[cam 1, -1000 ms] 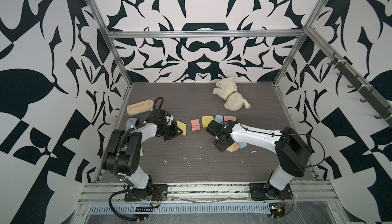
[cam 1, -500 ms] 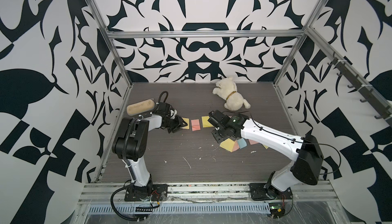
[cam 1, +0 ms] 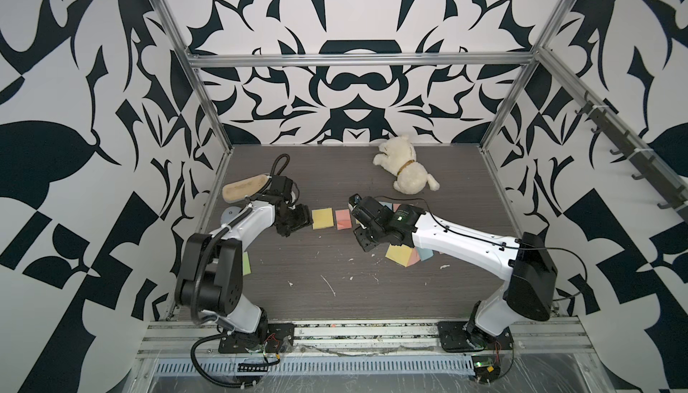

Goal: Tear off pages from different memo pads
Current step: Move the memo pad to the center of the board.

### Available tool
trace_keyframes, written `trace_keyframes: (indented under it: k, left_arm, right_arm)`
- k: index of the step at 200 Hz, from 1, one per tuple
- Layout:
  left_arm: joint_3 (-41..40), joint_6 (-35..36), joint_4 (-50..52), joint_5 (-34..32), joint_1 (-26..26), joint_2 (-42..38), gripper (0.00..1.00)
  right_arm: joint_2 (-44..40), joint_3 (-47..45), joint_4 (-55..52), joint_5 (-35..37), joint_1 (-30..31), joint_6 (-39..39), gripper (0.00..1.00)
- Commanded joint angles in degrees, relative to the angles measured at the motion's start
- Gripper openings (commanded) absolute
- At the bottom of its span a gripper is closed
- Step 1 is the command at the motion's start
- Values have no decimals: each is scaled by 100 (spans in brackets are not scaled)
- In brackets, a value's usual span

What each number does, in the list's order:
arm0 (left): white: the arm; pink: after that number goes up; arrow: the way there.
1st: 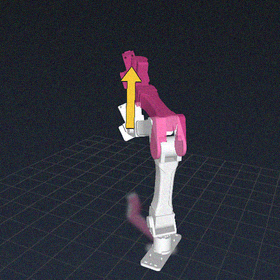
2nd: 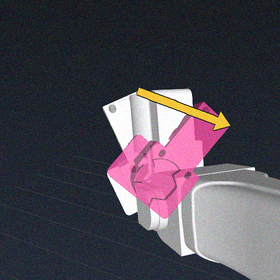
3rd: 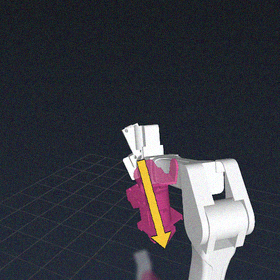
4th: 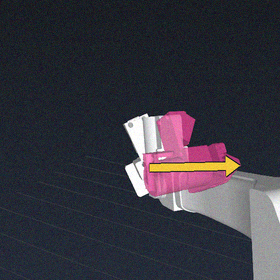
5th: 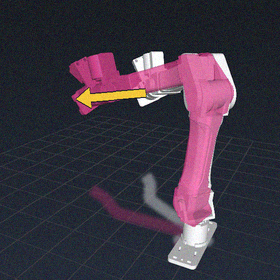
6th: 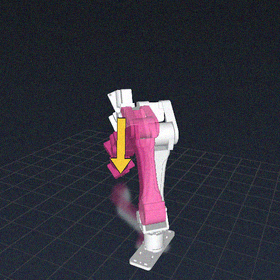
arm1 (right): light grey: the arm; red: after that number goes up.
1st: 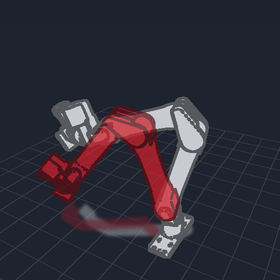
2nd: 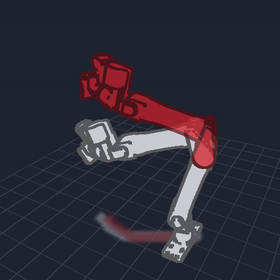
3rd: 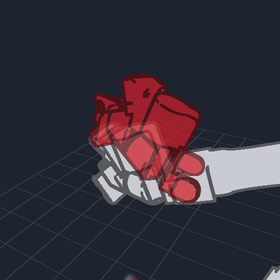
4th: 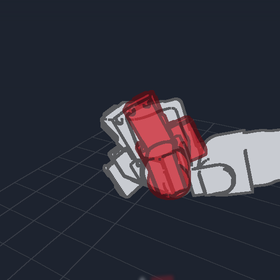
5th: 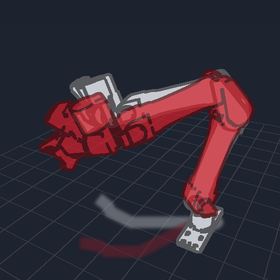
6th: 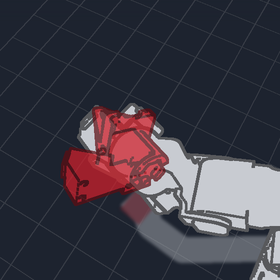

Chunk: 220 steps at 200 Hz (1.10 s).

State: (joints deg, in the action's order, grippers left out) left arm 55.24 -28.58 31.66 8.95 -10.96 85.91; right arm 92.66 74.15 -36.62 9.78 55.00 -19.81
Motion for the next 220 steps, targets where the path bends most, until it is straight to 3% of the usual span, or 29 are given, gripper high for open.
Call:
trace_keyframes:
  k: [1,46,64,83,110,123,151,174,220]
  left_arm:
    - [-347,-440,696,-866,541,-597,69]
    - [-934,-952,1030,-2328,1886,-1480,84]
    - [-959,-1000,1153,-2648,2388,-1616,84]
    - [-1038,-1041,1169,-2925,2789,-1769,100]
    - [-1366,-1001,741,-2122,3960,-1736,99]
    - [-1426,-1027,589,-1670,4225,-1487,100]
    - [-1537,-1175,324,-1117,4208,-895,98]
    - [-1768,-1476,53,-947,3826,-893,96]
    - [-1890,-2122,-695,-854,2020,-240,94]
  right_arm:
    - [18,30,612,-296,32,-32,49]
    - [-13,-73,1290,-736,28,-19,48]
    - [-29,-51,1325,-782,30,64,48]
    - [-29,-41,1260,-798,28,190,48]
    - [-45,-15,1211,-806,25,300,47]
    - [-64,1,1232,-811,19,291,47]
    - [-58,37,1306,-820,19,216,47]
    - [1,43,1329,-870,20,137,46]
    - [143,91,1334,-915,24,-9,45]
